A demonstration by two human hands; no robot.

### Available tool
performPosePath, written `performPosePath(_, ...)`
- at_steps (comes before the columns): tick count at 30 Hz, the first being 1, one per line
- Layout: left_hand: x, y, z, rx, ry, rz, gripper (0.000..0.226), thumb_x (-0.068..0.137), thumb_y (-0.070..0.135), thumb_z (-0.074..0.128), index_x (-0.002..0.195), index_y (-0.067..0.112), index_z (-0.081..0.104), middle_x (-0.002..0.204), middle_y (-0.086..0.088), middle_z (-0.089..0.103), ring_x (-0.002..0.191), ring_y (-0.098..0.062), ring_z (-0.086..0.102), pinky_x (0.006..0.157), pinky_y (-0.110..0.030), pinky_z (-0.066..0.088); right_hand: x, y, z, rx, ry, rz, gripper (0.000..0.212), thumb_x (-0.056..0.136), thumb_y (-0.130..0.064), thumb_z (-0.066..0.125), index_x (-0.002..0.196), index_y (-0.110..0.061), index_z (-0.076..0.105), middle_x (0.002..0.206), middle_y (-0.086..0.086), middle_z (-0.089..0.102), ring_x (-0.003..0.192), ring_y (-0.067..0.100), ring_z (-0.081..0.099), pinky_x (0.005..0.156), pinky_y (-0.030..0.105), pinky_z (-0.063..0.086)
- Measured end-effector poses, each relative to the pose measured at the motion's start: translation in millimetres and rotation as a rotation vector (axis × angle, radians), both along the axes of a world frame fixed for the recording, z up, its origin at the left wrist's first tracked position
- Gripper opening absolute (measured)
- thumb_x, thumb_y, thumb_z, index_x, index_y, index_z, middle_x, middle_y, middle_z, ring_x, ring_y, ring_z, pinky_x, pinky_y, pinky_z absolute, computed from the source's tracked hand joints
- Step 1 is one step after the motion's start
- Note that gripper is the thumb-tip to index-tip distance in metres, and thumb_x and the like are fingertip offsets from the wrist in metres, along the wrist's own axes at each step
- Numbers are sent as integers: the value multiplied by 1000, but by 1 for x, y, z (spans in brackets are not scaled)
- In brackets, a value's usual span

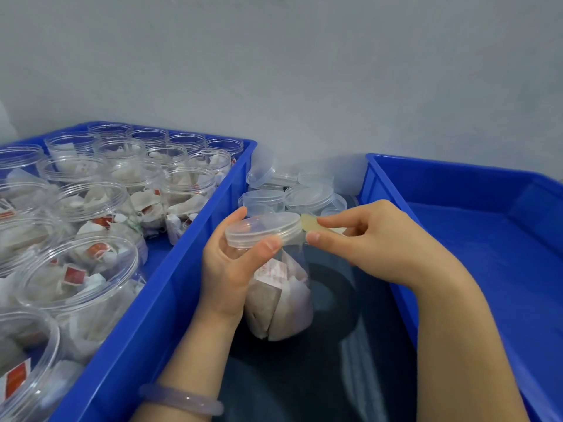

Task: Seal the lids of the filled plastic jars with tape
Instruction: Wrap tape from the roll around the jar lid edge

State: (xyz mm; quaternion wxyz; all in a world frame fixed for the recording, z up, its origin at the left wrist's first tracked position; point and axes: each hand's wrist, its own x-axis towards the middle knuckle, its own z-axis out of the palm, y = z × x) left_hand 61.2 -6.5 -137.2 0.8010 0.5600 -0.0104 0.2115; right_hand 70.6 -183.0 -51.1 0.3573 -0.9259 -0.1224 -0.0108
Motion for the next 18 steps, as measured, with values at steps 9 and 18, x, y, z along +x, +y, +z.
performPosePath(9, -3, 3, 1, 142, -13, -128, 77, 45, 43, 75, 116, 23, 51, 115, -1, 63, 98, -4, 66, 74, -14, 50, 8, 4, -5, -24, -21, 18, 59, 70, -61, 67, 121, -31, 65, 51, -21, 44, 52, -3, 42, 53, 13, 30)
performPosePath(18, -4, -6, 9, 386, 38, 130, 128, 28, 61, 87, 140, 25, 37, 111, 33, 44, 99, 28, 45, 77, 3, 39, 2, 14, -4, -173, -50, 56, 44, 80, -56, 63, 105, -21, 70, 59, -10, 45, 55, 6, 38, 52, 20, 35)
